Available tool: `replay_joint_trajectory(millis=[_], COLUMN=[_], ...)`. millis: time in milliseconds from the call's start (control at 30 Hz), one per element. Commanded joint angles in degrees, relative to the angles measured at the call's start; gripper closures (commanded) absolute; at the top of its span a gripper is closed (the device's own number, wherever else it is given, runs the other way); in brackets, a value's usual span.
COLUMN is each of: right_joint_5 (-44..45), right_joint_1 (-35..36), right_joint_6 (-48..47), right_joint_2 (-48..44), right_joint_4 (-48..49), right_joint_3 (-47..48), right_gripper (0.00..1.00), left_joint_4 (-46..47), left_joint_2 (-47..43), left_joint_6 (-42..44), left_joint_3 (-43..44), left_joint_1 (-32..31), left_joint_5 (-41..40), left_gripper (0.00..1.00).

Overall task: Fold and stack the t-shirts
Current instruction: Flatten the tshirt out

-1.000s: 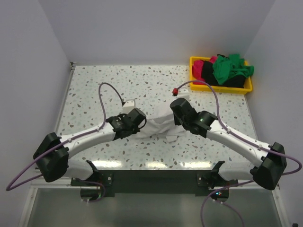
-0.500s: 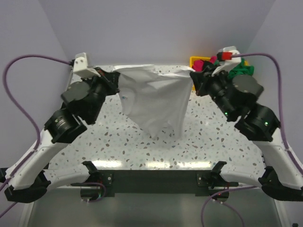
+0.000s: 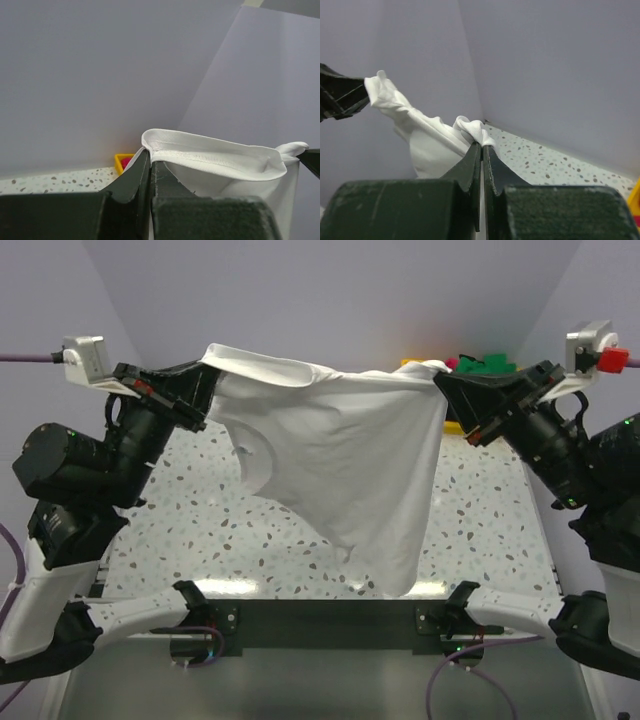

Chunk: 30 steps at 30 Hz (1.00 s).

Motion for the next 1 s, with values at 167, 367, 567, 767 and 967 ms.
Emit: replay_joint_trajectory(millis=[167,367,567,767,967], right_joint_5=[21.49,8.24,2.17,2.16,2.60], right_joint_1=[-0.61,-8.51,-10.89,-12.04,-13.62], right_joint_6=[-0.58,4.70,5.14,7.94,12.77], right_joint_2=[15.89,38.11,54.49,45.65,33.78], right_joint_4=[-0.89,3.07,1.23,7.45,9.22], right_joint_3=[-5.49,-9.56,-1.75,-15.34,-33.27], right_gripper=[1.00,0.83,0.01,0.01,0.01], left_joint_4=[-6.35,-10.70,-10.62,-9.21,-7.38], left_joint_2=[17.42,37.65,46.82,41.64,34.09], left_joint_6=[-1.52,-10.36,-10.53,-11.15,-13.70], left_joint_3=[1.41,-4.84,-3.07,-10.36,-25.46], left_joint_1=[7.18,35.08,36.31,36.31,36.14], left_joint_5=[-27.79,-3.96,-4.11,-6.67,1.30], left_gripper=[1.00,0.91,0.00,0.00,0.00])
